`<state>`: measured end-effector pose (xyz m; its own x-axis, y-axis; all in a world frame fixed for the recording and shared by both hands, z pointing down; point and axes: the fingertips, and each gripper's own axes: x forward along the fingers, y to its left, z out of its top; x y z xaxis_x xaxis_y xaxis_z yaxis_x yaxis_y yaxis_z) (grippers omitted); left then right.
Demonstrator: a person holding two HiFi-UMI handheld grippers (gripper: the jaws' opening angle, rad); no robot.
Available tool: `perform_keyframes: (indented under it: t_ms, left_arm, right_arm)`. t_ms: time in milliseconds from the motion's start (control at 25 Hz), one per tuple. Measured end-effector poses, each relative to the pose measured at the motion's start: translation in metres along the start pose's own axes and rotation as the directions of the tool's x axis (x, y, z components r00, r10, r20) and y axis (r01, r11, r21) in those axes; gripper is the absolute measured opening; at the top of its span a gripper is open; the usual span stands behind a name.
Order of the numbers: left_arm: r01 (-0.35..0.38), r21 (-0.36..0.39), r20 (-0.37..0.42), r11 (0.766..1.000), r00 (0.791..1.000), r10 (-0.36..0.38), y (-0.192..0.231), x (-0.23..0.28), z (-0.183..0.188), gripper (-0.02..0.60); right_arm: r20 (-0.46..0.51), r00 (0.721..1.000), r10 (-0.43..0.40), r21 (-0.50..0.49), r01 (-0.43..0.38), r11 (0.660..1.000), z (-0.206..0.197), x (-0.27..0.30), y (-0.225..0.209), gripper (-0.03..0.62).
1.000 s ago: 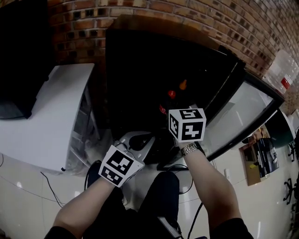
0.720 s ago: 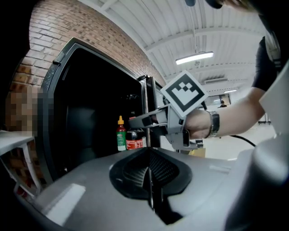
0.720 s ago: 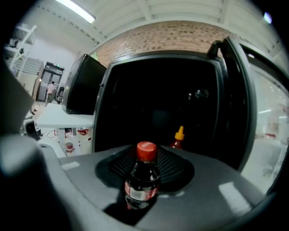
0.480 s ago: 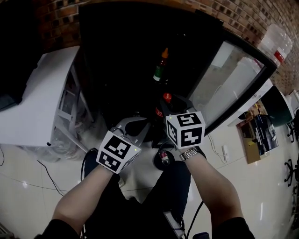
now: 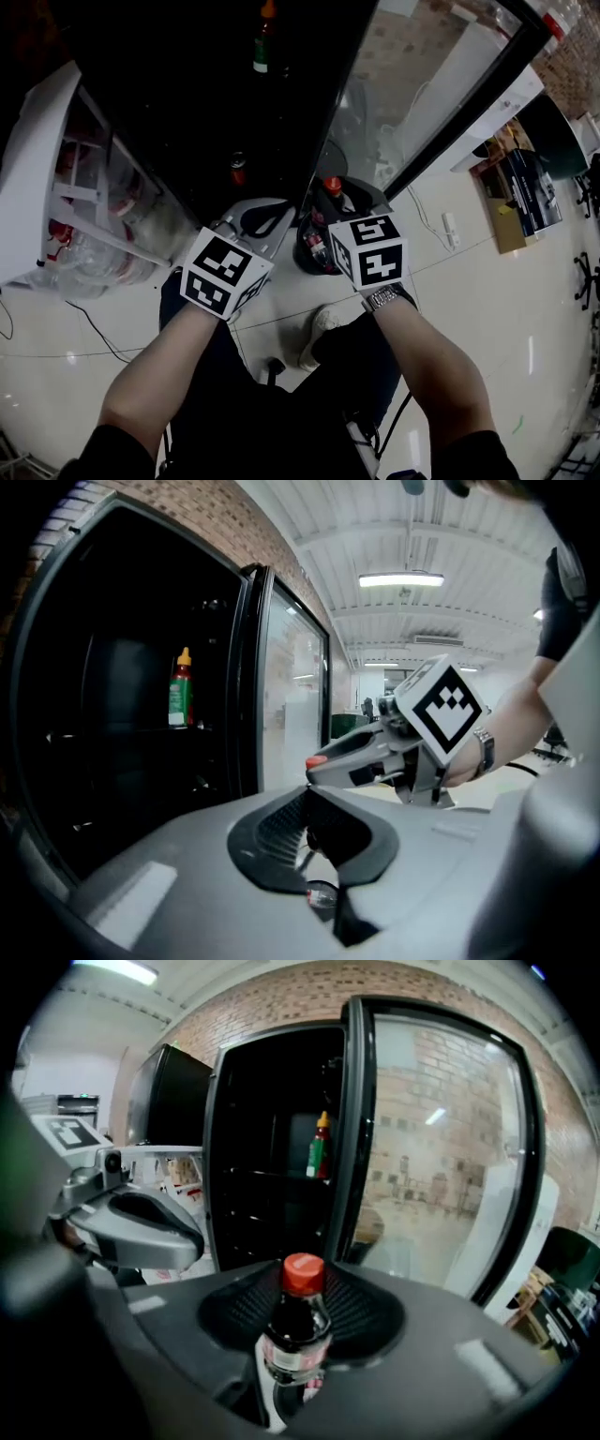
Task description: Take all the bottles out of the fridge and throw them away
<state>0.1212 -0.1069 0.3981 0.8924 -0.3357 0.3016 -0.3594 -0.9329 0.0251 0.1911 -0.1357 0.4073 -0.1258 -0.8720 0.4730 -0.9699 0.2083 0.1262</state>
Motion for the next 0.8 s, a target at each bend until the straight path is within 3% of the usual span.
perform_keyframes:
  t_ms: [400, 800]
  left_arm:
    - [0.059, -0.047, -0.101, 0.997, 0.993, -0.063, -0.030, 0.041, -0.059, 0.005]
    - [0.054, -0.082, -0.150, 0.995, 0.986, -0.066, -0.014, 0.041, -0.095, 0.005]
  right_arm:
    - [-0.162, 0.987, 0.003, 0.056, 0.006, 0.998, -0.127, 0.018, -0.015, 0.135]
    - [-0.293, 0.956, 0.006, 0.083, 0.019, 0.996, -0.193, 0.051, -0.010, 0.137]
